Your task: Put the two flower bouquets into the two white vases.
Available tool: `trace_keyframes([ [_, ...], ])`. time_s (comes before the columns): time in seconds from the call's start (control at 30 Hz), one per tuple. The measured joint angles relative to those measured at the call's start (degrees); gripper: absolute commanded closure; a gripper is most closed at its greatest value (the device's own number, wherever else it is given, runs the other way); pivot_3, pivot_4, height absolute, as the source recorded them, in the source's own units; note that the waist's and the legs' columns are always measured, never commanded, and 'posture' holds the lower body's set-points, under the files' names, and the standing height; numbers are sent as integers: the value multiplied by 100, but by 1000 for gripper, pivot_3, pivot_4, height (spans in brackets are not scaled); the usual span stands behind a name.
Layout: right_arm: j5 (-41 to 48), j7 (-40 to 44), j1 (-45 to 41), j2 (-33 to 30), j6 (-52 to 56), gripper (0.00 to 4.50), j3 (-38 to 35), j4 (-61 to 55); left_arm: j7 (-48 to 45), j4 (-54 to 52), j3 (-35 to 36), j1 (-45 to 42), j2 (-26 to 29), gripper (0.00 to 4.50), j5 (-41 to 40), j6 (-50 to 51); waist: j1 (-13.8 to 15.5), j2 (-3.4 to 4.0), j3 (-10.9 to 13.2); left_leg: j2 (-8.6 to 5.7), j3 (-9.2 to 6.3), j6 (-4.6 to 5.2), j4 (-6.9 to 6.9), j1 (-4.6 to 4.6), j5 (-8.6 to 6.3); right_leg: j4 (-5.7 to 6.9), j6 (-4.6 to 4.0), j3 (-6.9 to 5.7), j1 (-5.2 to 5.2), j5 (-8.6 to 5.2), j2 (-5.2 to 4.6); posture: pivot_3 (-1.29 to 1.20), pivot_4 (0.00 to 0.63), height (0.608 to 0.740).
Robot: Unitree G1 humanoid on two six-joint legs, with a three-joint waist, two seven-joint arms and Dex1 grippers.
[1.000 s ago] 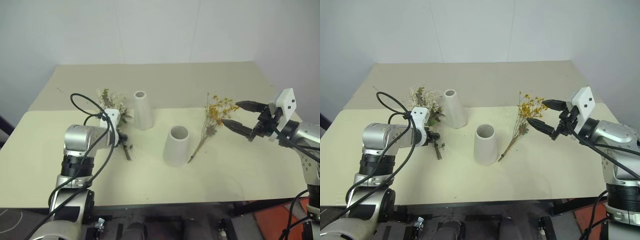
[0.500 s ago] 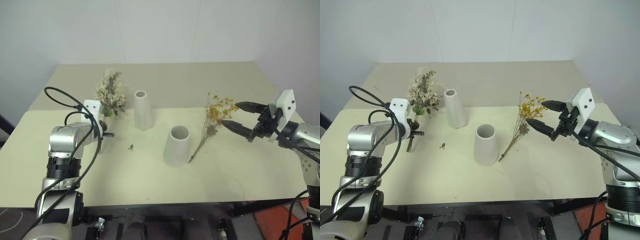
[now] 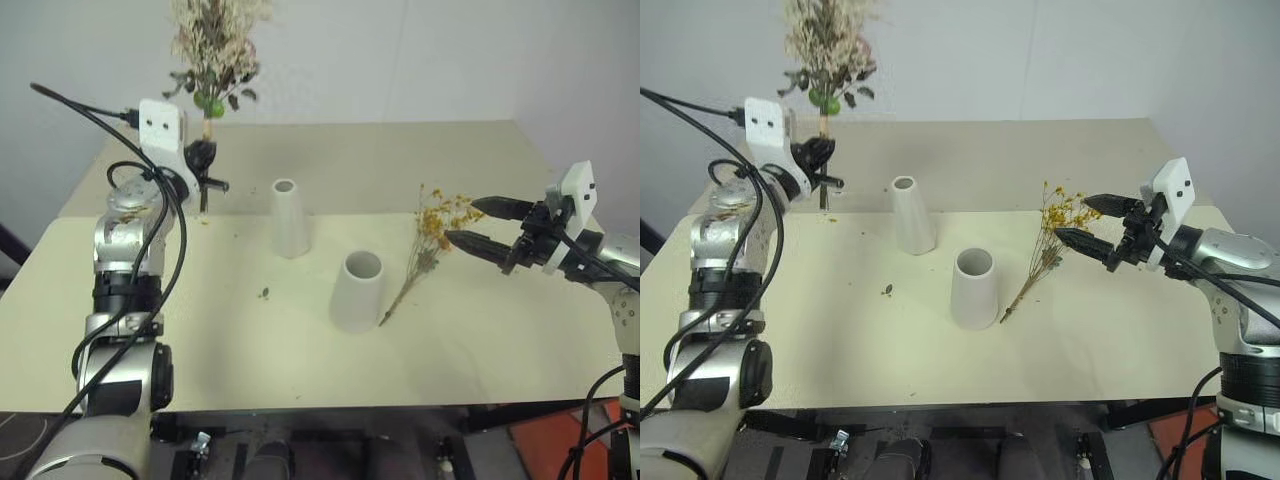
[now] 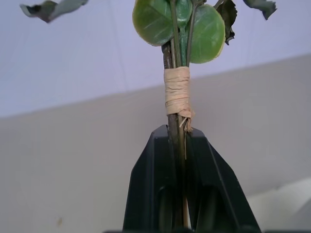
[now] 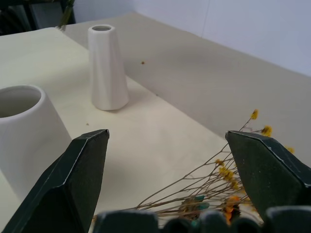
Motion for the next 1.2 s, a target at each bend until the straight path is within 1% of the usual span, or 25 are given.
trace_keyframes([
  [0.17, 99, 93, -163, -18, 136, 0, 9, 19, -724, 591, 9, -573, -230, 4477, -187, -673, -32, 0, 0, -4, 1, 6, 18, -13, -3, 1, 14, 3, 0, 9, -1, 0, 150, 740],
  [0.3, 97, 111, -231, -33, 210, 0, 40, 22, -1195, 1002, 50, -859, -345, 4477, -355, -873, -39, 0, 0, -4, 1, 6, 18, -12, -4, 1, 14, 3, -1, 9, -1, 0, 150, 740],
  [0.47, 100, 112, -231, -31, 219, 0, 84, 13, -1737, 1328, 179, -1008, -399, 4477, -662, -840, -45, 0, 0, -4, 0, 6, 19, -14, -3, 5, 15, 2, -1, 9, -1, 0, 150, 740],
  [0.87, 110, 72, -201, -14, 219, 0, 83, -37, -2096, 1557, 277, -1076, -614, 4477, -865, -751, -45, 0, 0, -4, 0, 7, 20, -13, -3, 9, 15, 2, -1, 9, -1, 0, 150, 740],
  [1.07, 177, 35, -112, 37, 219, 0, 73, -163, -2235, 1558, 297, -1063, -806, 4477, -861, -1298, -33, 0, 0, -4, 0, 6, 21, -13, -3, 9, 15, 2, 0, 10, -1, 0, 150, 740],
  [1.2, 236, -25, -7, 40, 219, 0, 1, -248, -2287, 1566, 292, -1010, -844, 4477, -858, -1439, -35, 0, 0, -5, 0, 7, 21, -12, -3, 9, 15, 3, 0, 10, -1, 0, 150, 740],
])
